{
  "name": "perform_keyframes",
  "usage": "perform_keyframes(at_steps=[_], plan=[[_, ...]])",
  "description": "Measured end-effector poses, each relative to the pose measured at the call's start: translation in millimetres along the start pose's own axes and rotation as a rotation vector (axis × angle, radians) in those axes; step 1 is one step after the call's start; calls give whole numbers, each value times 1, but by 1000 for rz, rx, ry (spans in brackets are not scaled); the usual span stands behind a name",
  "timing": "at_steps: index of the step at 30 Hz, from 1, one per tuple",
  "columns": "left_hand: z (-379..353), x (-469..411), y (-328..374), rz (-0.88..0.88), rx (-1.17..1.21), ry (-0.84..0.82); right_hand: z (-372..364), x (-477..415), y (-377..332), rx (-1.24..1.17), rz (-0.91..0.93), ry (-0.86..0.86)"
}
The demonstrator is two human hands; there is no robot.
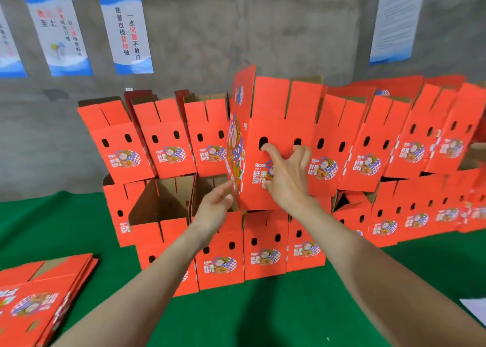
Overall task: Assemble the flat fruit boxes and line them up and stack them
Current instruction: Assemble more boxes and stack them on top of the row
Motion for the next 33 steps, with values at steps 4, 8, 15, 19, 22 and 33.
perform_keyframes(at_steps=[4,8,15,19,22,33], plan=[[-26,-40,-7,36,-55,-128,-29,-18,21,77,-81,-16],[-41,-70,-24,85,-99,-188,-56,-26,39,197,-133,-24],[-40,-88,-50,62,-100,-246,-85,-29,46,118,-169,-47],[-37,-86,-57,32,-60,-235,-73,-15,10,-102,-45,265],[-29,-89,-59,27,-209,-151,-85,-19,-47,82,359,163],[101,-21,-74,-24,-192,179,-119,-32,-41,782,181,-466]])
Point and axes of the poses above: each hand's wrist, its own x-axis away from the middle knuckle, its own z-axis out of the back of the hand, y = z × x, the point moved 7 cm from there along -x, towards the middle knuckle, and after that the axes turned 4 degrees about x, right-handed, at the moved point
